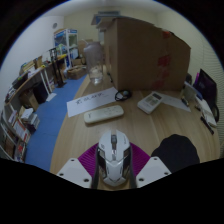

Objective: Arrange mouse

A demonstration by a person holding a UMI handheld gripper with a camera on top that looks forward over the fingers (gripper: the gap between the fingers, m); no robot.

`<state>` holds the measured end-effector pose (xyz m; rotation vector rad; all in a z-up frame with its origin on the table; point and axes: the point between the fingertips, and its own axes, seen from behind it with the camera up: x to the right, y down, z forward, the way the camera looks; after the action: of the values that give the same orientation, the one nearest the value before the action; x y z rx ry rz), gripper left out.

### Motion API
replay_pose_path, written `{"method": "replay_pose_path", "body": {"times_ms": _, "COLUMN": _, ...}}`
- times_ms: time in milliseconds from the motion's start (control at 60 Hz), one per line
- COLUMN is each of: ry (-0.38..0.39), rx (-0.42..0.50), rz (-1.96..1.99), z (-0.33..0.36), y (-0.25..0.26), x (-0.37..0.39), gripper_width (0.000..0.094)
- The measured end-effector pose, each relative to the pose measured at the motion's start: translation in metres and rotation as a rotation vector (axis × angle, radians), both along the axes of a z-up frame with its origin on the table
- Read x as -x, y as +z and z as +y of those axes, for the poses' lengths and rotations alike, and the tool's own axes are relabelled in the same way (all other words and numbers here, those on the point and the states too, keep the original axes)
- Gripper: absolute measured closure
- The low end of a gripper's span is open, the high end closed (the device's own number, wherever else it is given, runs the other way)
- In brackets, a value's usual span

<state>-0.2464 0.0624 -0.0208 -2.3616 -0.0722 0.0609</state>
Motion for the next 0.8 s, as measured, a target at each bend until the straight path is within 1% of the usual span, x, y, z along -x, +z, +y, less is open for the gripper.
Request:
{"method": "replay_pose_path", "body": {"times_ms": 83, "ry": -0.022, "rx": 0.041, "rz": 0.001, "z": -0.003, "y": 0.004, "x": 0.003, "gripper_width": 0.0543}}
{"method": "replay_pose_path", "body": {"times_ms": 117, "ry": -0.028, "rx": 0.037, "rz": -0.018, "z": -0.006, "y": 0.012, "x": 0.001, "gripper_width": 0.055}}
{"method": "replay_pose_path", "body": {"times_ms": 150, "ry": -0.031, "rx": 0.001, "rz": -0.018, "z": -0.006, "y": 0.032, "x": 0.002, "gripper_width": 0.0552}}
{"method": "replay_pose_path", "body": {"times_ms": 200, "ry": -0.034, "rx": -0.073, "rz": 0.007, "z": -0.006, "y": 0.075, "x": 0.002, "gripper_width": 0.0554}}
{"method": "replay_pose_path", "body": {"times_ms": 283, "ry": -0.092, "rx": -0.213, "rz": -0.004, "z": -0.004, "y": 0.15, "x": -0.027, "gripper_width": 0.0555}}
{"method": "replay_pose_path", "body": {"times_ms": 333, "ry": -0.124, "rx": -0.232, "rz": -0.006, "z": -0.008, "y": 0.172, "x": -0.057, "gripper_width": 0.0553}}
{"method": "replay_pose_path", "body": {"times_ms": 400, "ry": -0.173, "rx": -0.264, "rz": -0.014, "z": -0.01, "y": 0.183, "x": -0.102, "gripper_width": 0.0554}}
{"method": "replay_pose_path", "body": {"times_ms": 450, "ry": -0.179, "rx": -0.264, "rz": -0.055, "z": -0.014, "y": 0.174, "x": -0.136, "gripper_width": 0.0554}}
{"method": "replay_pose_path", "body": {"times_ms": 567, "ry": -0.144, "rx": -0.171, "rz": -0.054, "z": -0.026, "y": 0.107, "x": -0.179, "gripper_width": 0.0552}}
{"method": "replay_pose_path", "body": {"times_ms": 633, "ry": -0.098, "rx": -0.098, "rz": -0.024, "z": -0.037, "y": 0.06, "x": -0.178, "gripper_width": 0.0549}}
{"method": "replay_pose_path", "body": {"times_ms": 683, "ry": -0.058, "rx": -0.067, "rz": -0.011, "z": -0.046, "y": 0.033, "x": -0.183, "gripper_width": 0.0547}}
{"method": "replay_pose_path", "body": {"times_ms": 733, "ry": -0.025, "rx": -0.03, "rz": -0.01, "z": -0.055, "y": 0.008, "x": -0.185, "gripper_width": 0.0525}}
{"method": "replay_pose_path", "body": {"times_ms": 750, "ry": -0.011, "rx": -0.007, "rz": -0.015, "z": -0.059, "y": 0.0, "x": -0.183, "gripper_width": 0.0538}}
{"method": "replay_pose_path", "body": {"times_ms": 767, "ry": -0.007, "rx": -0.068, "rz": -0.003, "z": -0.05, "y": 0.008, "x": -0.18, "gripper_width": 0.0551}}
{"method": "replay_pose_path", "body": {"times_ms": 783, "ry": 0.002, "rx": -0.076, "rz": -0.001, "z": -0.052, "y": 0.006, "x": -0.182, "gripper_width": 0.0504}}
{"method": "replay_pose_path", "body": {"times_ms": 800, "ry": 0.011, "rx": -0.071, "rz": 0.001, "z": -0.054, "y": 0.003, "x": -0.183, "gripper_width": 0.0486}}
